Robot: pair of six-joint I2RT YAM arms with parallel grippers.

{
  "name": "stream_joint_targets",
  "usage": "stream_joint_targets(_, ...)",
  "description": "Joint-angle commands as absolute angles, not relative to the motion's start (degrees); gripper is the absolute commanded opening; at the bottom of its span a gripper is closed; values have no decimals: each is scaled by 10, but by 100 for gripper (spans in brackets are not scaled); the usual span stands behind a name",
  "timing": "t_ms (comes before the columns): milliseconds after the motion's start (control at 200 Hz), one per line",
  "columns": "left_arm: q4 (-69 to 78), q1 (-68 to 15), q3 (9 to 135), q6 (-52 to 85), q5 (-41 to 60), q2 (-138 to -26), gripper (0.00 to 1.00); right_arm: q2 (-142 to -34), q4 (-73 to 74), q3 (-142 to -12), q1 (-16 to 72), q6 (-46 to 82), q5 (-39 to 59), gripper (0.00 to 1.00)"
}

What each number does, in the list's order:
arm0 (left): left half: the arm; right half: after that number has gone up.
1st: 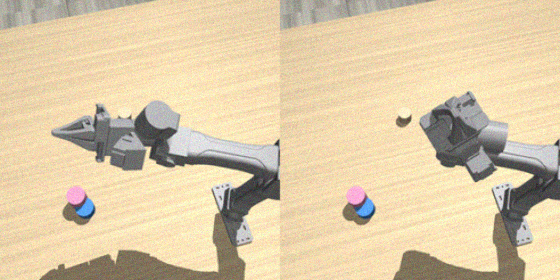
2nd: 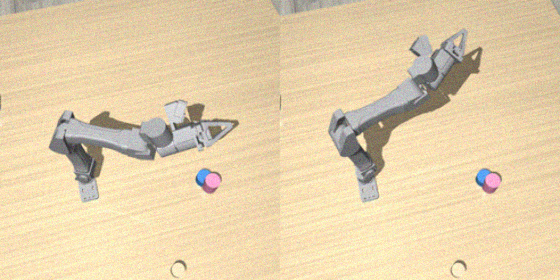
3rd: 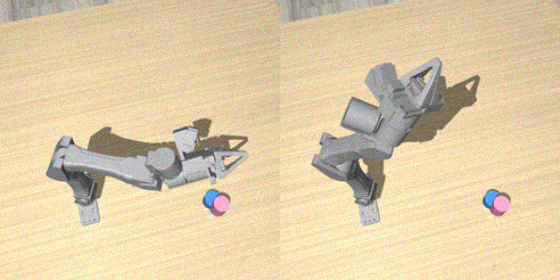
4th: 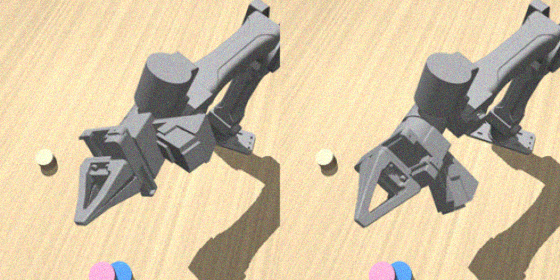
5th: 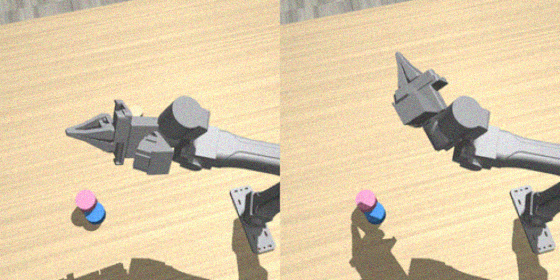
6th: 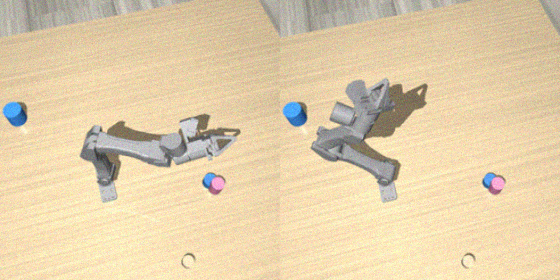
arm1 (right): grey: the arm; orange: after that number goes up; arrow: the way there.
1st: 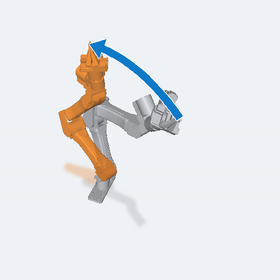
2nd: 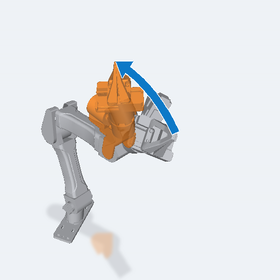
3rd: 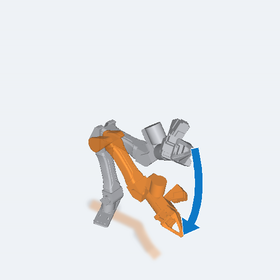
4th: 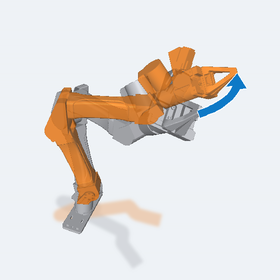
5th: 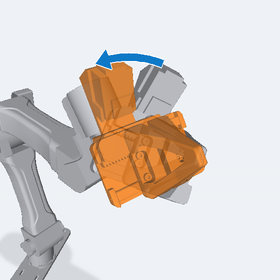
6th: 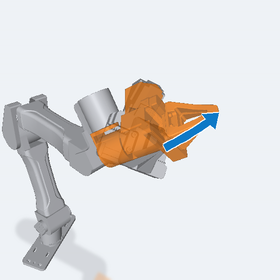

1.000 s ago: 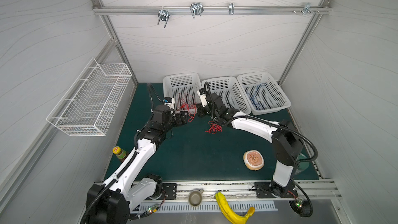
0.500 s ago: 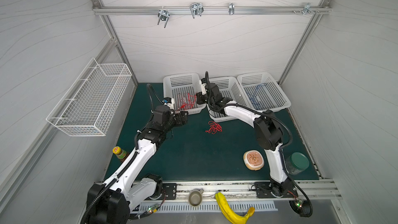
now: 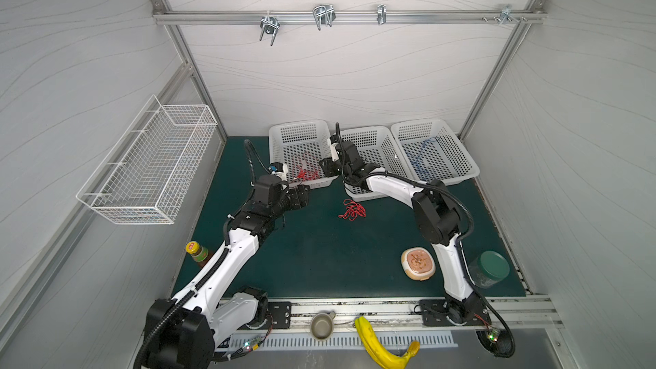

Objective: Untangle the cables
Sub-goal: 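Grasp the tangled red wire bundle on the table with the right gripper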

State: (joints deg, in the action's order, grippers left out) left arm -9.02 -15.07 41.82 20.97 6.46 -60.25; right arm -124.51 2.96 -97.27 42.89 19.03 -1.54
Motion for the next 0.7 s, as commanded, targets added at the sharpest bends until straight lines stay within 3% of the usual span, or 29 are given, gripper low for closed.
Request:
stream_joint_targets(0, -69, -153, 423, 196, 78, -606, 84, -1174, 37, -946, 432, 174, 6, 46)
stream_joint_targets(260, -43, -179, 396, 173, 108, -582, 83, -1015, 52, -778, 443, 179, 3, 50)
stream_joint_targets(545, 0, -283, 384, 158, 42, -623, 83, -829, 20, -548, 495, 203, -145, 54)
stream_joint_targets(695, 44, -321, 368, 165, 1, -647, 83, -763, 11, -445, 511, 250, -176, 53)
